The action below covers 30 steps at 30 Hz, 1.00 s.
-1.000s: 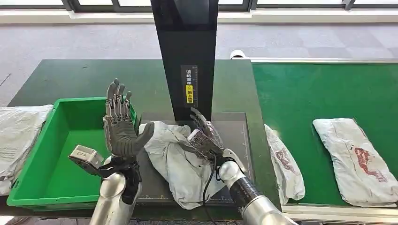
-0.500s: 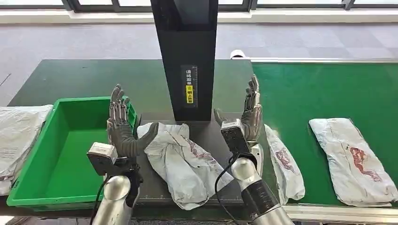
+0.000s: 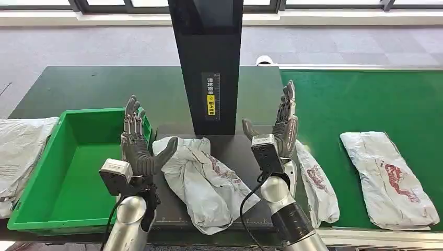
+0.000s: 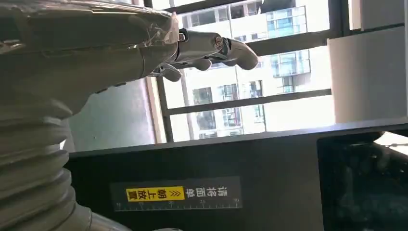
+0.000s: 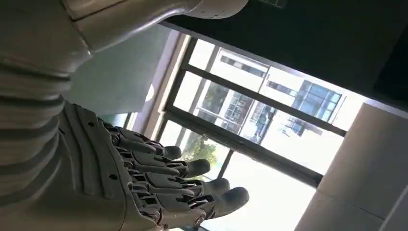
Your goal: Moved the parcel from conveyor to table for the left to box.
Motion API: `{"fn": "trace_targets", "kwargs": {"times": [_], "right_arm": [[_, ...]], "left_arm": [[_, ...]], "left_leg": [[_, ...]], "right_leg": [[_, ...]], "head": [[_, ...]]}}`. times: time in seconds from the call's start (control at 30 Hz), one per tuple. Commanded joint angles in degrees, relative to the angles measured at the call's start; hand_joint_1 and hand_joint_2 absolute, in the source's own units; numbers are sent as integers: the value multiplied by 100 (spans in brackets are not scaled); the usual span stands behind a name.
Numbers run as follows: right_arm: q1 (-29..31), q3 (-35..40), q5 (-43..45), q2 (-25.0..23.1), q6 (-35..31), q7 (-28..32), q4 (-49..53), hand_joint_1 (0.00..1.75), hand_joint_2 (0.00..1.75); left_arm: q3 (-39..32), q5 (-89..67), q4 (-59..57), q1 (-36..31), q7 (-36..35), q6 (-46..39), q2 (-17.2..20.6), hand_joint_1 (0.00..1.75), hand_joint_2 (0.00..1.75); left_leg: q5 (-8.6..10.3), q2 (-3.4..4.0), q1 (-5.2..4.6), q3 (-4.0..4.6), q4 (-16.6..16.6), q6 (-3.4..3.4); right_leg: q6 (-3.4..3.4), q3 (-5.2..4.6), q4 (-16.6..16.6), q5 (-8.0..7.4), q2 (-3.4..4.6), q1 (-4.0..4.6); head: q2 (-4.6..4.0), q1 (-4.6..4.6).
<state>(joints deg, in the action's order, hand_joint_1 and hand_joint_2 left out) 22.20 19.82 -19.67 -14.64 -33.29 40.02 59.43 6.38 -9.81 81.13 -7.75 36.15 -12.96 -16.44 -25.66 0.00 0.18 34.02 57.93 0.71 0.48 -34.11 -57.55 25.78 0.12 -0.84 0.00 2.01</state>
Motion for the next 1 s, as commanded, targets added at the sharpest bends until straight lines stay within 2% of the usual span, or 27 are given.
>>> {"fn": "trace_targets", "kwargs": {"times": [0.03, 0.07, 0.13, 0.33, 0.6, 0.63, 0.7, 0.83, 0.97, 1.0], "right_arm": [[-1691, -2236, -1988, -509, -671, -2, 4472, 0, 175], [-1713, -2322, -1967, -514, -671, -2, 4578, 0, 175], [-1687, -2449, -2021, -536, -671, -2, 4640, 0, 175], [-1553, -2531, -1958, -536, -671, -2, 4417, 0, 175], [-1553, -2531, -1958, -536, -671, -2, 4417, 0, 175], [-1505, -2569, -1886, -536, -671, -2, 4322, 0, 175], [-1490, -2609, -1899, -536, -671, -2, 4310, 0, 175], [-1482, -2654, -1880, -536, -671, -2, 4303, 0, 175], [-1482, -2654, -1880, -536, -671, -2, 4303, 0, 175], [-1482, -2654, -1880, -536, -671, -2, 4303, 0, 175]], "left_arm": [[300, -3385, -2876, -671, -1267, -624, 695, 0, 175], [252, -3488, -2966, -669, -1317, -622, 725, 0, 175], [253, -3743, -3001, -610, -1519, -430, 819, 0, 175], [721, -4835, -3520, -538, -2248, 156, 1033, 0, 175], [721, -4835, -3520, -538, -2248, 156, 1033, 0, 175], [878, -5092, -3923, -655, -2409, 501, 958, 0, 175], [901, -5245, -4189, -700, -2456, 261, 869, 0, 175], [932, -5293, -4432, -739, -2453, 323, 816, 0, 175], [932, -5293, -4432, -739, -2453, 323, 816, 0, 175], [932, -5293, -4432, -739, -2453, 323, 816, 0, 175]], "left_leg": [[11, -55, -8, -5, -6, 2], [13, -83, -7, -6, -8, 1], [0, -88, 1, -16, -14, 2], [-15, -13, 3, -24, -7, -4], [-14, -10, 1, -64, -16, -16], [-19, -15, -3, -67, -8, -19], [-17, -17, -3, -75, -8, -21], [-15, -36, -4, -102, -11, -27], [-6, -33, -2, -42, -22, -38], [-37, -40, -7, -64, -19, -17]], "right_leg": [[-3, 7, 4, 11, -56, -8], [-3, 21, 9, 15, -84, -6], [4, 45, 20, 28, -93, 3], [5, 32, 16, 18, -19, 0], [8, 79, 25, 13, -23, -2], [12, 84, 15, 21, -27, -6], [17, 94, 17, 22, -29, -6], [20, 135, 22, 27, -53, -9], [14, 123, 41, 53, -52, -5], [21, 146, 34, 67, -58, -11]], "head": [[0, 0], [0, 4], [0, -4], [0, 2], [2, 2], [0, 2], [0, 2], [0, 2], [0, 2], [2, 2]]}}
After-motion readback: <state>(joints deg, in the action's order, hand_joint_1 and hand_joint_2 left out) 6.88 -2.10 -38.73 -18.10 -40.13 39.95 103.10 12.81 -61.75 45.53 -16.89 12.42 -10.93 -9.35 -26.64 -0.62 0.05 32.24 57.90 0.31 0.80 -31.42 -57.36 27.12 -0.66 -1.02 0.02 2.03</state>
